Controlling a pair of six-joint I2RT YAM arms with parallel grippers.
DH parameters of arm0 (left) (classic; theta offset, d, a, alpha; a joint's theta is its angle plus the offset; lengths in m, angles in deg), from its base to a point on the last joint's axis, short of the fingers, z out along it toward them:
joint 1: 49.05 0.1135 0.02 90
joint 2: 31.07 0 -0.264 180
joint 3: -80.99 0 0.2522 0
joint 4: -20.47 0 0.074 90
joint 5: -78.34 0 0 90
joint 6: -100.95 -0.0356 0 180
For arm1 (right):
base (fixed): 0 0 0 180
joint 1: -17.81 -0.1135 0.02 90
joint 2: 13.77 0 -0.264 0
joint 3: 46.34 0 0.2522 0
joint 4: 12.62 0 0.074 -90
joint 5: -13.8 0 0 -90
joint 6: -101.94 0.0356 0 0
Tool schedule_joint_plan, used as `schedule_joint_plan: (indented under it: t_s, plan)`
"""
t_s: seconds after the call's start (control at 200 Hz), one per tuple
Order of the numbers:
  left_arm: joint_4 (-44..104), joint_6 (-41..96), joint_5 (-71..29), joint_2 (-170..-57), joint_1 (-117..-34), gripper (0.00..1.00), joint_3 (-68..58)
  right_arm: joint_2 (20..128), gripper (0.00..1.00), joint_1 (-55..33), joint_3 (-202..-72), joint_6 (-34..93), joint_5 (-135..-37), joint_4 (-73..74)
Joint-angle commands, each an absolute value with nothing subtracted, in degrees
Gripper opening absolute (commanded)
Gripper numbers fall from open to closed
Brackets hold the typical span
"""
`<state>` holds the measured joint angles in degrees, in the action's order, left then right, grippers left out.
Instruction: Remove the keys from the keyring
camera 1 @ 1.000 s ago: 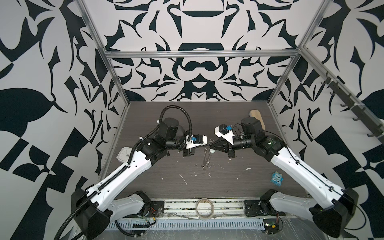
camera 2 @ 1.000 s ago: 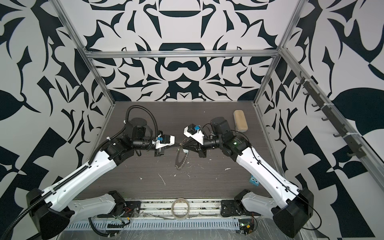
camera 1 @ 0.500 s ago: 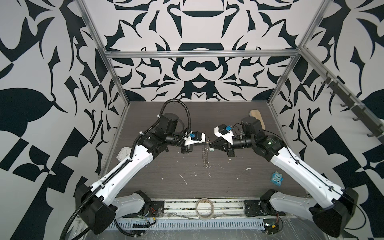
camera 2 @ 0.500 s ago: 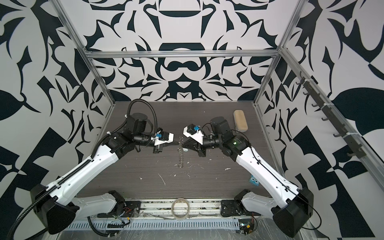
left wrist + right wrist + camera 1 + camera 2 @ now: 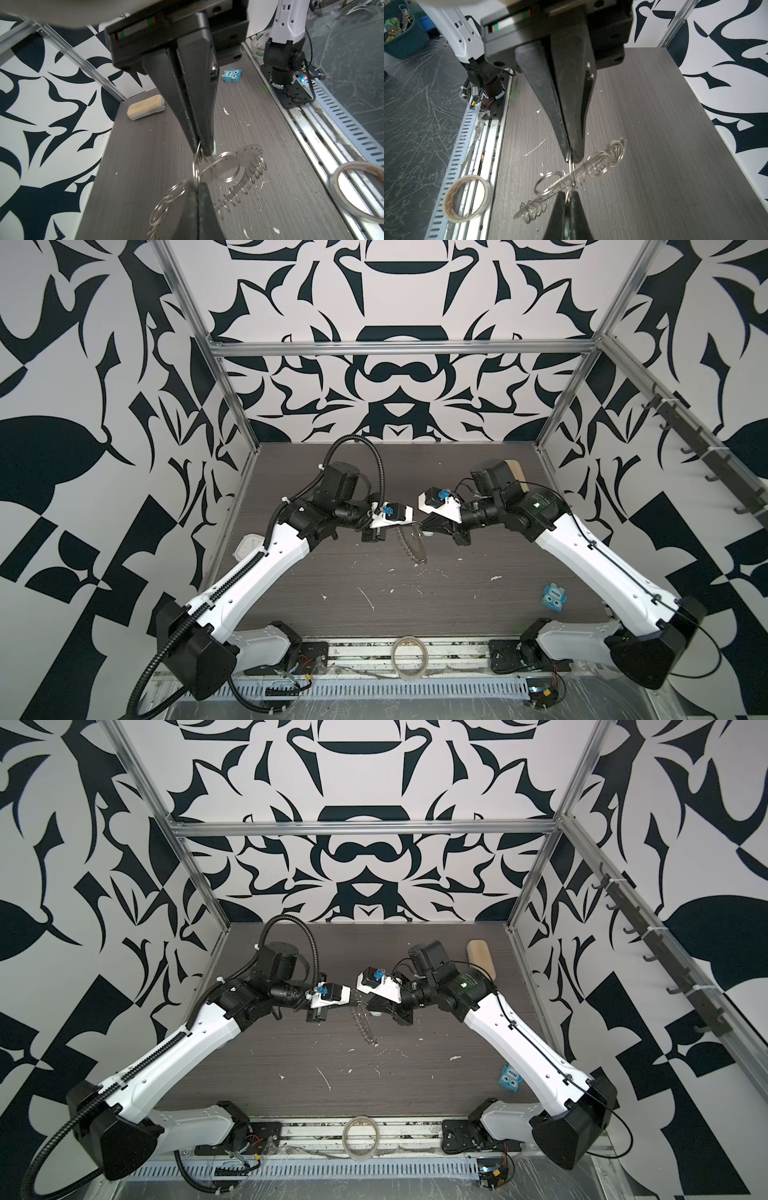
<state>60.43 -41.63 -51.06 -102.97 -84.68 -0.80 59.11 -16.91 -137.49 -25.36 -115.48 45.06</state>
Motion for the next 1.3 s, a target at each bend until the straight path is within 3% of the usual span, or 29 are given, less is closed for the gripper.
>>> schedule_joint_plan:
  t_s: [0.0, 0.26, 0.725, 1.115, 1.295]
  plan:
    - [59.8, -43.4, -40.7, -103.6, -82.4, 0.0, -0.3, 56.8, 0.0, -17.5, -142.0, -26.7, -120.6, 55.2]
    - [56.4, -43.5, -41.2, -105.7, -82.5, 0.0, 1.0, 56.4, 0.0, -17.6, -141.3, -23.5, -130.2, 52.5]
    - [55.0, -42.0, -45.1, -105.2, -83.7, 0.0, 3.3, 53.4, 0.0, -17.8, -131.5, -8.1, -139.5, 21.9]
    - [56.6, -37.2, -48.9, -99.7, -81.0, 0.0, 1.9, 53.5, 0.0, -17.4, -131.5, -14.6, -134.3, 28.8]
    - [60.3, -39.7, -49.8, -96.2, -77.7, 0.55, 2.0, 53.7, 0.0, -17.4, -133.2, -17.9, -134.1, 32.5]
